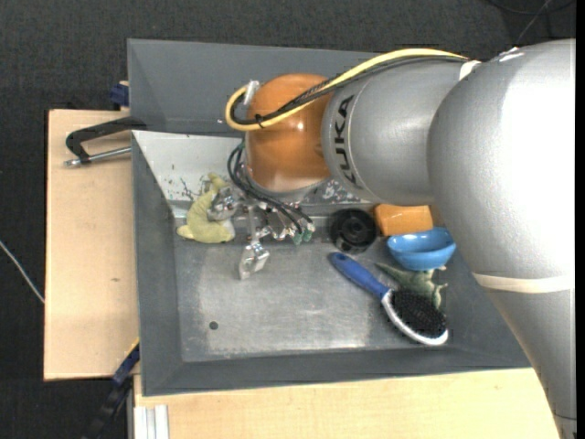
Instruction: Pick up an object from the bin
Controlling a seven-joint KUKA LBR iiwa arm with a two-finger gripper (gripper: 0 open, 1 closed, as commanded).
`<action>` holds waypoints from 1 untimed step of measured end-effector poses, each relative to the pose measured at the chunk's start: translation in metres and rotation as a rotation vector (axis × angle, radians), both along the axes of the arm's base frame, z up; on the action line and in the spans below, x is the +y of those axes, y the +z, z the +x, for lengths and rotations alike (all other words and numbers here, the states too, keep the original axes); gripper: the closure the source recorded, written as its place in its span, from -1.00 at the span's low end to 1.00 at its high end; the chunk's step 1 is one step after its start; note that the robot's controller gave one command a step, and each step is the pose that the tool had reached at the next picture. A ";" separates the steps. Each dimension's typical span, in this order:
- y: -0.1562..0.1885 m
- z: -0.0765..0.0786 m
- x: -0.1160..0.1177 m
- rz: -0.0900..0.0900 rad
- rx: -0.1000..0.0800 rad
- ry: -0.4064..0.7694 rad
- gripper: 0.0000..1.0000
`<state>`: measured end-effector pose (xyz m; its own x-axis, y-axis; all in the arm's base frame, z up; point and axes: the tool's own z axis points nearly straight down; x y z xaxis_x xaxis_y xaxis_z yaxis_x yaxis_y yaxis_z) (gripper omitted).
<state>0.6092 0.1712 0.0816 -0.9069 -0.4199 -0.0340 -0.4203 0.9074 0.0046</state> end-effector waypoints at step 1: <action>0.000 -0.011 0.047 -0.011 -0.007 0.066 -1.00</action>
Offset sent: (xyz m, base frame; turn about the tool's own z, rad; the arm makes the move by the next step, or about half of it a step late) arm -0.0205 0.0439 -0.0116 -0.0670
